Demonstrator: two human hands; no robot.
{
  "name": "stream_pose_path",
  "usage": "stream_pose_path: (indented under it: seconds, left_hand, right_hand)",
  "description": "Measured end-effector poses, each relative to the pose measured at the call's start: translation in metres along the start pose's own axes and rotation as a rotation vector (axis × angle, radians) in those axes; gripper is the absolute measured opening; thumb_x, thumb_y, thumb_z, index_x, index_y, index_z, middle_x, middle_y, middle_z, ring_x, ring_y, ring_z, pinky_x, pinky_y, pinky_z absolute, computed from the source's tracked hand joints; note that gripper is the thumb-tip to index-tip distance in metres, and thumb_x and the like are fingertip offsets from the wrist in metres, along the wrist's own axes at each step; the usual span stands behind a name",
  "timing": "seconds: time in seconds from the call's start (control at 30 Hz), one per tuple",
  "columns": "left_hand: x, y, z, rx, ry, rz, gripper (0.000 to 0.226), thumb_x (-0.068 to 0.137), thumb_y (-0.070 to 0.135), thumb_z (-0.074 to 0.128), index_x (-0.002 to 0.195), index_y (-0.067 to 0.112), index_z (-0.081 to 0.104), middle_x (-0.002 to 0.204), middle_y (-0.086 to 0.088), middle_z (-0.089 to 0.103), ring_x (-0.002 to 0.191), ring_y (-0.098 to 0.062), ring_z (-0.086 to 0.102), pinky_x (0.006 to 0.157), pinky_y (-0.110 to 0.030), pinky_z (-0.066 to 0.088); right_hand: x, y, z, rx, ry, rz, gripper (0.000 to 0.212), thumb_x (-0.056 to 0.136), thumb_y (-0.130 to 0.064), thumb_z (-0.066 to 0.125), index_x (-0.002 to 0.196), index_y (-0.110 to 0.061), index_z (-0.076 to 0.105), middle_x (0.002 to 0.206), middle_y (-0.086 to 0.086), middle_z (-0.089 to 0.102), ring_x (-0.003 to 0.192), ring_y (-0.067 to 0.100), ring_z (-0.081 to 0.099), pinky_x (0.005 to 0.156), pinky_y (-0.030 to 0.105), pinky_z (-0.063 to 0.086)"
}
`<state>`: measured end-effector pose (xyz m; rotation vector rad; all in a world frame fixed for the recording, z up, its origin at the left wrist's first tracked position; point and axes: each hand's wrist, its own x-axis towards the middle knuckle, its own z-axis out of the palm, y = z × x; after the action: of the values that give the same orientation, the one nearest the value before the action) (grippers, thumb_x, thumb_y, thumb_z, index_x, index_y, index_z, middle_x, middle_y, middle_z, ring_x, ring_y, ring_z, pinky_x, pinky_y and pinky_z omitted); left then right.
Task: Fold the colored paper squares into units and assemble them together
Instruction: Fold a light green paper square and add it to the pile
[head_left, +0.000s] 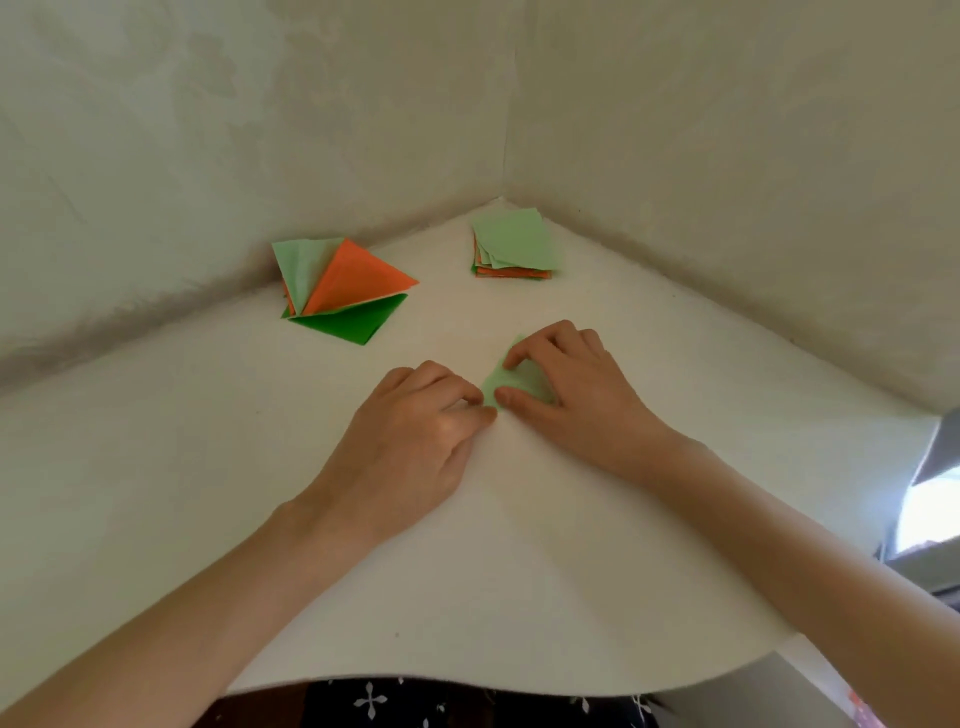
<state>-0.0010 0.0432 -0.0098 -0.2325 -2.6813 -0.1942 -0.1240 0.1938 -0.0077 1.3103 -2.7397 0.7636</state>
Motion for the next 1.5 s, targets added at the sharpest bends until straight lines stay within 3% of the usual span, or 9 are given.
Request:
stream_pose_path:
  seconds: [0.2,0.33,0.53,0.8,0.93,1.07,1.2,1.3,1.5]
  left_hand:
    - [0.001,0.004,-0.002,0.092,-0.057,-0.064,0.039,0.081,0.019,0.039,0.094,0.01,0.075,0.094,-0.001,0.073,0.086,-0.022,0.064,0.081,-0.032,0.035]
    - [0.003,-0.001,0.0,0.019,-0.122,-0.161,0.046,0.08,0.024,0.035,0.103,0.014,0.074,0.105,0.002,0.072,0.107,-0.022,0.063,0.095,-0.04,0.045]
    - [0.001,-0.011,-0.002,-0.002,-0.207,-0.102,0.047,0.084,0.03,0.035,0.117,0.02,0.068,0.12,0.008,0.065,0.124,-0.019,0.053,0.1,-0.041,0.037]
    - [0.0,-0.017,-0.008,-0.022,-0.391,-0.094,0.069,0.09,0.059,-0.007,0.15,0.029,0.012,0.151,0.017,0.021,0.143,-0.007,-0.007,0.111,-0.023,-0.013]
    - [0.0,-0.017,-0.008,-0.051,-0.405,-0.091,0.061,0.088,0.059,-0.002,0.144,0.037,-0.013,0.144,0.027,-0.008,0.136,0.002,-0.027,0.107,-0.019,-0.023]
    - [0.003,-0.02,-0.004,-0.263,-0.13,-0.227,0.06,0.094,0.054,0.021,0.149,0.031,0.012,0.151,0.015,0.024,0.137,0.006,0.01,0.113,-0.015,0.005]
    - [0.011,-0.019,-0.012,-0.856,0.098,-0.552,0.021,0.096,0.024,0.05,0.116,0.032,0.05,0.107,0.01,0.068,0.096,-0.003,0.065,0.085,-0.019,0.046]
    - [0.012,-0.012,-0.016,-1.144,0.078,-0.595,0.026,0.084,0.028,0.059,0.109,0.022,0.051,0.09,-0.001,0.073,0.079,-0.014,0.07,0.071,-0.021,0.05]
    - [0.015,-0.009,-0.012,-1.175,0.077,-0.643,0.029,0.083,0.011,0.067,0.104,0.022,0.051,0.072,-0.001,0.07,0.066,-0.013,0.057,0.062,-0.018,0.043]
  right_hand:
    - [0.003,0.005,-0.001,0.008,-0.044,0.017,0.025,0.092,-0.034,0.053,0.116,-0.031,0.054,0.11,-0.015,0.036,0.098,0.005,0.025,0.088,0.022,0.024]
    - [0.002,0.008,-0.001,0.017,-0.031,0.002,0.026,0.094,-0.019,0.048,0.117,-0.027,0.057,0.114,-0.012,0.042,0.098,0.007,0.028,0.091,0.028,0.031]
    - [0.0,0.008,-0.002,0.036,0.005,-0.026,0.035,0.087,-0.025,0.04,0.112,-0.019,0.065,0.111,-0.001,0.051,0.095,0.012,0.037,0.087,0.025,0.036]
    - [0.0,0.01,-0.006,0.09,0.001,-0.03,0.028,0.088,-0.027,0.063,0.114,-0.017,0.063,0.113,-0.004,0.05,0.105,0.014,0.042,0.093,0.019,0.032]
    - [0.0,0.011,-0.006,0.144,-0.002,-0.004,0.024,0.087,-0.023,0.064,0.11,-0.017,0.061,0.111,-0.005,0.049,0.103,0.013,0.04,0.089,0.013,0.03]
    - [-0.001,0.008,-0.008,0.195,0.036,-0.022,0.014,0.086,-0.014,0.065,0.098,-0.018,0.06,0.095,-0.014,0.05,0.094,0.013,0.042,0.082,0.005,0.029]
    - [-0.007,0.005,-0.011,0.273,0.158,-0.113,0.006,0.086,-0.012,0.064,0.088,-0.018,0.062,0.09,-0.01,0.059,0.093,0.009,0.046,0.083,0.009,0.034]
    - [-0.008,0.002,-0.012,0.262,0.268,-0.247,0.009,0.087,-0.021,0.059,0.085,-0.013,0.064,0.088,-0.013,0.06,0.092,0.009,0.048,0.085,0.013,0.036]
    - [-0.009,-0.002,-0.013,0.309,0.352,-0.407,0.007,0.088,-0.022,0.059,0.088,-0.017,0.064,0.093,-0.013,0.06,0.094,0.011,0.051,0.085,0.023,0.041]
